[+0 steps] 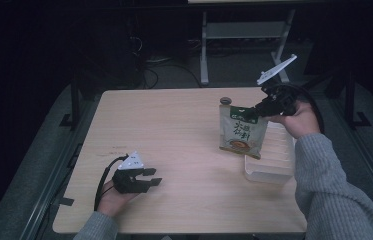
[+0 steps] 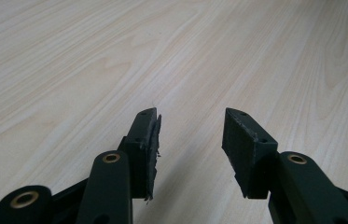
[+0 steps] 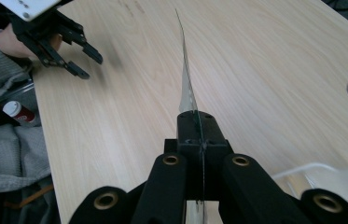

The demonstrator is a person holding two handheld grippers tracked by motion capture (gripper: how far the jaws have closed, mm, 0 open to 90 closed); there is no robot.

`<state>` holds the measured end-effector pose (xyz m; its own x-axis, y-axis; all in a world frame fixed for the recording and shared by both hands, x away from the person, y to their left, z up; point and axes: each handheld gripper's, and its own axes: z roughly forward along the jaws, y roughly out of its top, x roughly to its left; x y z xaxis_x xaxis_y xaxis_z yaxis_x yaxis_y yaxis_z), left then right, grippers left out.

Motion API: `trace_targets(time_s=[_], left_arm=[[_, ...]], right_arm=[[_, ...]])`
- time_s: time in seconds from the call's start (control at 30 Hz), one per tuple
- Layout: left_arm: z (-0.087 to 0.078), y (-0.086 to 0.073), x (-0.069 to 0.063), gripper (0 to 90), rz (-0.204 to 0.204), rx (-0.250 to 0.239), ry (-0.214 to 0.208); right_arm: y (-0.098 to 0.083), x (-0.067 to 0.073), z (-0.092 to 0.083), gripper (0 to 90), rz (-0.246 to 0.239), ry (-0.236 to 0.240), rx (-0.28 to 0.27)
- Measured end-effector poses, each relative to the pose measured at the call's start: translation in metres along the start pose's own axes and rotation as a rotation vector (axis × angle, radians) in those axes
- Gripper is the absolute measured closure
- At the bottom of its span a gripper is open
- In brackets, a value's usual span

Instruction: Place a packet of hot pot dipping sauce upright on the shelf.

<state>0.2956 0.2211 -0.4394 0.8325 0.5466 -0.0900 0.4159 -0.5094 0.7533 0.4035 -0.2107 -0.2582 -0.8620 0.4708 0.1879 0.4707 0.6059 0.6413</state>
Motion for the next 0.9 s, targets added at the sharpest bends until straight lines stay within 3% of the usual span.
trace_targets(time_s=[0.23, 0.37, 0.57, 0.9], left_arm=[[0.000, 0.000, 0.000, 54.8, -0.005, 0.002, -0.001], [0.001, 0.000, 0.001, 54.1, -0.014, 0.002, -0.005], [0.001, 0.000, 0.002, 53.6, -0.017, 0.004, -0.005], [0.002, -0.001, 0.003, 52.7, -0.024, 0.005, -0.005]], right_arm=[[-0.014, -0.012, -0.012, 89.4, 0.008, -0.045, 0.030], [-0.022, -0.017, -0.020, 89.4, -0.011, -0.045, 0.033], [-0.034, -0.020, -0.028, 89.4, -0.042, -0.055, 0.047], [-0.048, -0.024, -0.040, 89.4, -0.028, -0.103, 0.057]])
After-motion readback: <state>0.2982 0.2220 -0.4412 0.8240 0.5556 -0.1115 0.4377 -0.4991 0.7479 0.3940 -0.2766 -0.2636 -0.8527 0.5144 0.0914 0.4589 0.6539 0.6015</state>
